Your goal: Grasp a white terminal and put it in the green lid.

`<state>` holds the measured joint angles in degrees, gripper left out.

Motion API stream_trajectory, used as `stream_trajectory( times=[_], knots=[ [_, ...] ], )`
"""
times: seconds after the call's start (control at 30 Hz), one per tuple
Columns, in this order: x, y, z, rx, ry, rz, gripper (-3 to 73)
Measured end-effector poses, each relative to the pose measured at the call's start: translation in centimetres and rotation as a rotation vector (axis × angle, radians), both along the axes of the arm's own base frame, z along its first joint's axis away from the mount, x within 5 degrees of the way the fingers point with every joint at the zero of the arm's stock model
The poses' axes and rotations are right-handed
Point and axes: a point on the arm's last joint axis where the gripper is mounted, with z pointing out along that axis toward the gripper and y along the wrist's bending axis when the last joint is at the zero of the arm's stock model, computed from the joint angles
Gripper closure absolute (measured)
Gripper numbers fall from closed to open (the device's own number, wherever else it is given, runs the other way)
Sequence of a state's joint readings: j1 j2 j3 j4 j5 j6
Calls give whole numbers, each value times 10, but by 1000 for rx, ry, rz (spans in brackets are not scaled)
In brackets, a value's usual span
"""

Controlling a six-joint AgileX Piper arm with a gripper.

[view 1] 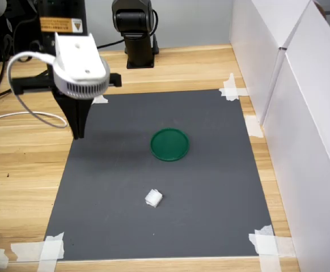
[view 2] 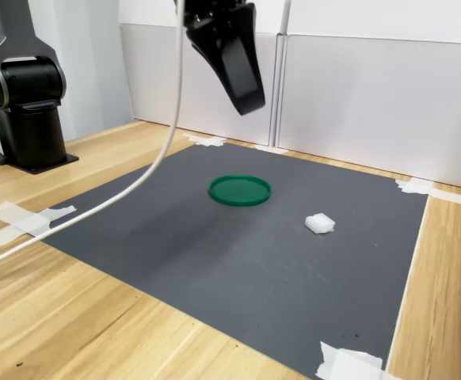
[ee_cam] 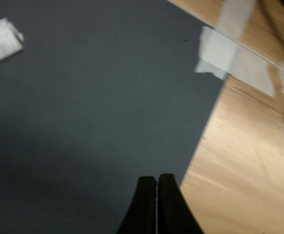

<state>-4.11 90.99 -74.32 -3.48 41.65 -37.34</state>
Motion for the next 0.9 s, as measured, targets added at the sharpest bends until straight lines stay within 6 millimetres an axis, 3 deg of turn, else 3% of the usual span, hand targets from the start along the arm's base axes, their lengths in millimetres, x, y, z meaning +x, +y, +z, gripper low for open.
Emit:
stream_trajectory(
  times=[0.23, 0.63, 0.77, 0.9],
  knots=[
    [22, 27, -13, -29, 145, 239, 712],
    [46, 61, -21, 8, 162, 331, 691],
    [49, 68, -26, 6, 178, 350, 591],
    [51, 73, -30, 3, 182, 363, 374]
  ],
)
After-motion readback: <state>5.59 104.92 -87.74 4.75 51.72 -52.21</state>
